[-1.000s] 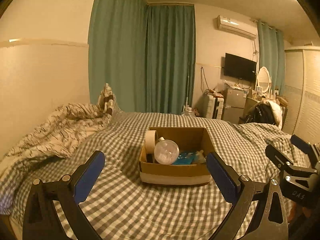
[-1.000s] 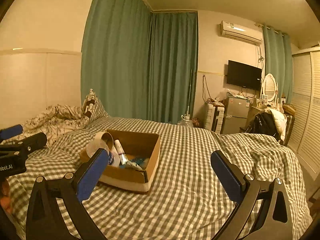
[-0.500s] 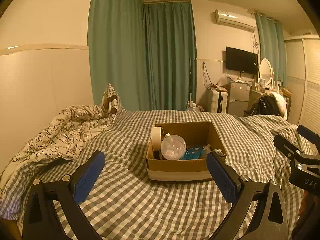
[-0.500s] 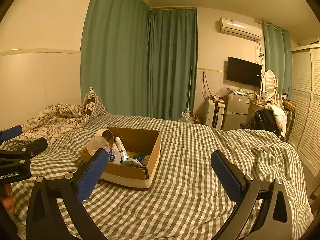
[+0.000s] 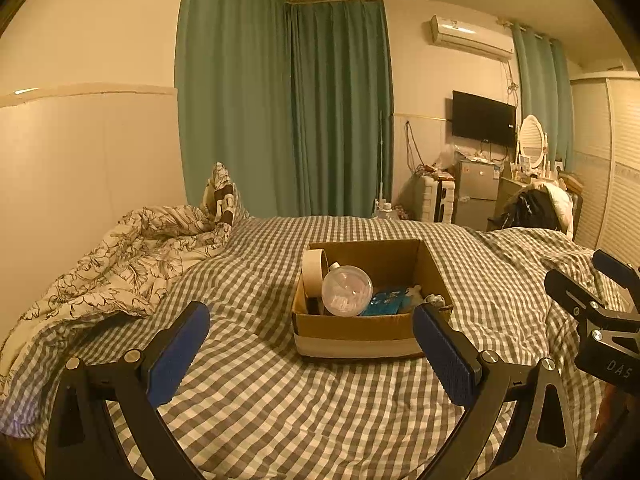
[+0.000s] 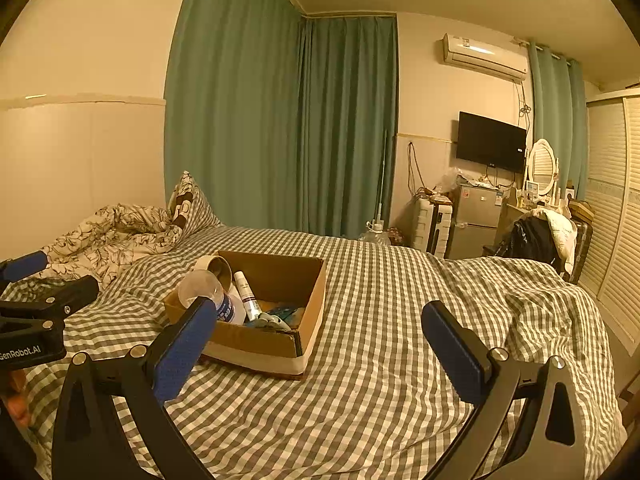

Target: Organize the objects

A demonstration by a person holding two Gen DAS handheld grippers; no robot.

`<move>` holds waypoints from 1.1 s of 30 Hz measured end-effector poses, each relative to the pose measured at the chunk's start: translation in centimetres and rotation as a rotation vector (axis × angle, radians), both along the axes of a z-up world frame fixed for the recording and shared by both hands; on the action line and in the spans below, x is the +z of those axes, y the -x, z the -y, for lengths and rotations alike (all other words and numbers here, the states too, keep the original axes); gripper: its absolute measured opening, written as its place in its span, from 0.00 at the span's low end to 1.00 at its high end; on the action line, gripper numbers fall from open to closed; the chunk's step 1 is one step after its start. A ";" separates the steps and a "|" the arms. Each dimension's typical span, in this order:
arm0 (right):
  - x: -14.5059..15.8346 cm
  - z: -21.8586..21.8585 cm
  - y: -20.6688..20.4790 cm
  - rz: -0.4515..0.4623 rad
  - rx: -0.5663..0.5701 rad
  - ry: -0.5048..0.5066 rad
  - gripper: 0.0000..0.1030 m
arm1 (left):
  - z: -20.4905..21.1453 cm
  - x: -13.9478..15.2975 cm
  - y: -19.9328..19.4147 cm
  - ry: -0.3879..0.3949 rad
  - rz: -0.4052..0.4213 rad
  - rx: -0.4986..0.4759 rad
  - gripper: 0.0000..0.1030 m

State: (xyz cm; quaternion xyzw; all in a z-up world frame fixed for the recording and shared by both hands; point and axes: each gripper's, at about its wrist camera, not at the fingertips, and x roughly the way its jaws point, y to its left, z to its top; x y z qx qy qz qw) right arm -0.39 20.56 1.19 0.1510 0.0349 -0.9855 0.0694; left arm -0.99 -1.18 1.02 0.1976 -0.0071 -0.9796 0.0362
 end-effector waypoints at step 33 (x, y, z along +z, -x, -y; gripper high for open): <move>-0.9 0.6 0.5 0.029 0.010 -0.031 1.00 | 0.0 -0.4 0.2 0.015 0.024 0.006 1.00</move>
